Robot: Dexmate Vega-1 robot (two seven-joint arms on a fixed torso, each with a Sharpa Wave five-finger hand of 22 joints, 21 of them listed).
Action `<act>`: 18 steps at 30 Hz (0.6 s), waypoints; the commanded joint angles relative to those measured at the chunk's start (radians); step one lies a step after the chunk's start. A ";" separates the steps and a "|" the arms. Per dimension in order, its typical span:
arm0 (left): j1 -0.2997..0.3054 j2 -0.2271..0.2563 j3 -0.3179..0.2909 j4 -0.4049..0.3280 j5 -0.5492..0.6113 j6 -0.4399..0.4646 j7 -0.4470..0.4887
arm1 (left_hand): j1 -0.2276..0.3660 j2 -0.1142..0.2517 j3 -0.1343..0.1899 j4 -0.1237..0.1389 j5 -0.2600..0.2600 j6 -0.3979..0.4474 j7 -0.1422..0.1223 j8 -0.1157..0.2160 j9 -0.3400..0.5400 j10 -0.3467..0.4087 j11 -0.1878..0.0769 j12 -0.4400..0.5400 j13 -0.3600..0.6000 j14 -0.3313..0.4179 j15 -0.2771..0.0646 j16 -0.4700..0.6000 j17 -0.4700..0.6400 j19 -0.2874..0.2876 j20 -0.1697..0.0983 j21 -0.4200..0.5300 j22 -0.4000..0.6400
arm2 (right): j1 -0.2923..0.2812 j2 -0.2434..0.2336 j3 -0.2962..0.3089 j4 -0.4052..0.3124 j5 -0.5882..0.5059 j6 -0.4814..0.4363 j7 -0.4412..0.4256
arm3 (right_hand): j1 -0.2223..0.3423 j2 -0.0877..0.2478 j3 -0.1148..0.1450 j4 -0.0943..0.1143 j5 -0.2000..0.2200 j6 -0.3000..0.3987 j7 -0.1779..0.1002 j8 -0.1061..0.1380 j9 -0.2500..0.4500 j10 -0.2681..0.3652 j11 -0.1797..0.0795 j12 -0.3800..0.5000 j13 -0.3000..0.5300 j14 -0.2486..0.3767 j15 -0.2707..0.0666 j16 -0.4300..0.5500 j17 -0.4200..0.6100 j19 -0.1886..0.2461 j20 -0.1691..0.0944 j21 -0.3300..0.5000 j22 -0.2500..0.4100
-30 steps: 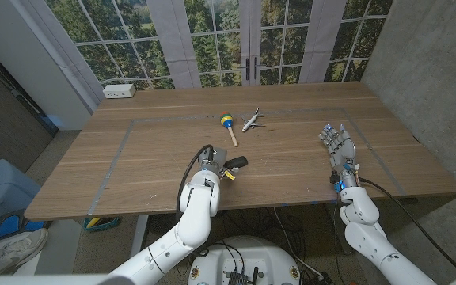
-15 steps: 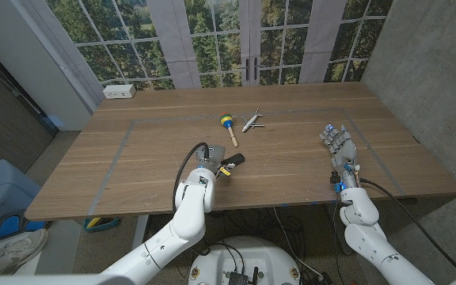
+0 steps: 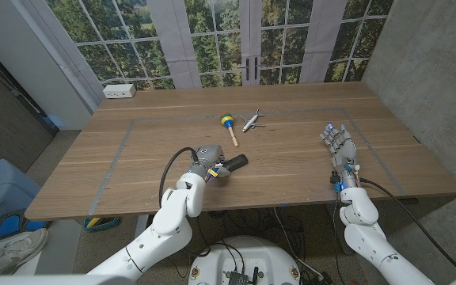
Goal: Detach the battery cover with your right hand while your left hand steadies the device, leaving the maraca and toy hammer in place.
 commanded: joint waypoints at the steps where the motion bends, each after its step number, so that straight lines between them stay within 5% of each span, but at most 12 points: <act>1: -0.020 0.065 -0.020 -0.046 -0.197 -0.078 0.185 | 0.273 0.279 -0.001 0.004 0.009 0.004 0.004 -0.006 -0.002 0.067 -0.066 -0.003 0.002 0.128 -0.165 0.009 0.009 0.007 -0.080 0.014 0.004 | -0.007 -0.005 -0.002 -0.009 -0.017 -0.001 -0.021 | -0.008 0.002 0.001 -0.004 -0.001 0.008 -0.002 0.002 0.006 0.011 -0.002 0.002 0.002 0.005 -0.003 0.007 0.001 0.004 0.002 -0.002 0.005; 5: -0.024 0.073 -0.017 -0.044 -0.226 -0.090 0.236 | 0.275 0.277 -0.004 0.006 0.009 0.007 0.004 -0.008 -0.002 0.069 -0.066 -0.004 0.000 0.131 -0.165 0.012 0.014 0.005 -0.081 0.023 0.006 | -0.011 -0.010 -0.004 -0.019 -0.034 -0.010 -0.040 | 0.010 -0.004 0.009 -0.025 0.001 0.008 -0.001 0.002 0.005 0.012 -0.005 0.002 0.001 0.007 -0.002 0.004 -0.004 0.005 0.004 -0.006 0.005; 9: -0.023 0.069 -0.018 -0.037 -0.249 -0.095 0.298 | 0.277 0.276 -0.007 0.007 0.009 0.009 0.003 -0.011 -0.003 0.070 -0.068 -0.005 0.000 0.134 -0.165 0.015 0.018 0.004 -0.080 0.029 0.008 | -0.015 -0.014 -0.007 -0.031 -0.055 -0.020 -0.066 | 0.054 -0.023 0.025 -0.077 0.007 0.010 0.003 0.002 0.004 0.016 0.001 0.000 0.000 0.015 0.008 -0.002 -0.016 0.017 0.012 -0.012 0.004; 13: -0.030 0.074 -0.012 -0.033 -0.264 -0.104 0.335 | 0.279 0.275 -0.010 0.008 0.010 0.010 0.002 -0.014 -0.003 0.069 -0.069 -0.005 0.001 0.136 -0.164 0.017 0.022 0.002 -0.080 0.037 0.010 | -0.023 -0.024 -0.010 -0.056 -0.077 -0.036 -0.091 | 0.075 -0.033 0.030 -0.104 0.010 0.008 -0.002 0.001 0.004 0.012 -0.006 -0.003 -0.001 0.020 0.006 -0.003 -0.021 0.023 0.010 -0.016 0.004; 18: -0.048 0.082 -0.003 -0.029 -0.272 -0.108 0.359 | 0.281 0.274 -0.013 0.009 0.011 0.012 0.001 -0.017 -0.004 0.071 -0.070 -0.005 0.002 0.138 -0.164 0.020 0.027 -0.001 -0.080 0.046 0.012 | -0.037 -0.038 -0.014 -0.099 -0.106 -0.061 -0.126 | 0.086 -0.037 0.033 -0.117 0.012 0.004 0.001 -0.001 0.004 0.010 -0.006 -0.004 -0.001 0.024 0.006 -0.003 -0.023 0.027 0.013 -0.017 0.005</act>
